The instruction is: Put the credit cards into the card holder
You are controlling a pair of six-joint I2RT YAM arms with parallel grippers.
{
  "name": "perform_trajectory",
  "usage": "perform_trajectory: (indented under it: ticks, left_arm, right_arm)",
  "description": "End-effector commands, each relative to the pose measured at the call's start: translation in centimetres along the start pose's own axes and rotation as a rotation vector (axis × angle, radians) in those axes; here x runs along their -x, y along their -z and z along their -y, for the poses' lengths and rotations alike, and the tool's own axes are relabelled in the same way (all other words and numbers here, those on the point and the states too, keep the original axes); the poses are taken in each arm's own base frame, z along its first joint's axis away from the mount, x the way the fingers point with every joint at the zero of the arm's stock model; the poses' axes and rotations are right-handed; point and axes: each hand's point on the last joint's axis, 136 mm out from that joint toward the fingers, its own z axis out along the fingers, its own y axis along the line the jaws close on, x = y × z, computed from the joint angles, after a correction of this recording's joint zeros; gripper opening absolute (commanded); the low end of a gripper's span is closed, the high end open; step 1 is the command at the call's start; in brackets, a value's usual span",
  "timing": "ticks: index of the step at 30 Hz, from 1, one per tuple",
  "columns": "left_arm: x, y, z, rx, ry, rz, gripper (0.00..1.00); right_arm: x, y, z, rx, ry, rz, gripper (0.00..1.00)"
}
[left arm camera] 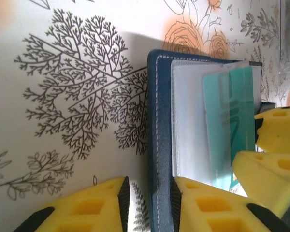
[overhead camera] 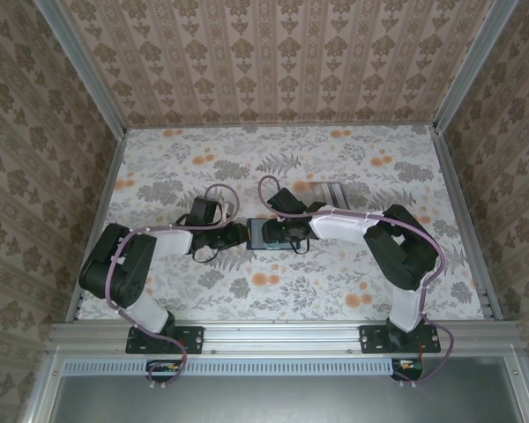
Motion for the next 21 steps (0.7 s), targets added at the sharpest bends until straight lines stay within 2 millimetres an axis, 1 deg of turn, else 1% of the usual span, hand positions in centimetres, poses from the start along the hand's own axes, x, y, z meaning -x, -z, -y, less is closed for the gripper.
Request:
perform_trajectory:
  ticks: [1, 6, 10, 13, 21]
  left_arm:
    - [0.1, -0.8, 0.0, -0.017, -0.002, -0.011, 0.26]
    - [0.1, -1.1, 0.1, -0.021, -0.007, -0.017, 0.18]
    - [0.1, -1.2, 0.6, -0.042, -0.01, -0.014, 0.13]
    - [0.1, -1.2, 0.6, -0.042, -0.003, -0.02, 0.11]
    - [0.3, -1.3, 1.1, -0.066, 0.0, -0.017, 0.08]
  right_arm:
    - [0.2, 0.1, -0.9, 0.009, 0.024, -0.011, 0.55]
    - [0.6, 0.6, -1.2, 0.003, 0.053, -0.004, 0.54]
    - [0.7, 0.7, -2.0, 0.033, 0.055, 0.0, 0.51]
    - [0.7, 0.5, -2.3, 0.04, 0.049, -0.011, 0.51]
    - [0.4, -0.7, -4.0, 0.083, 0.054, -0.031, 0.5]
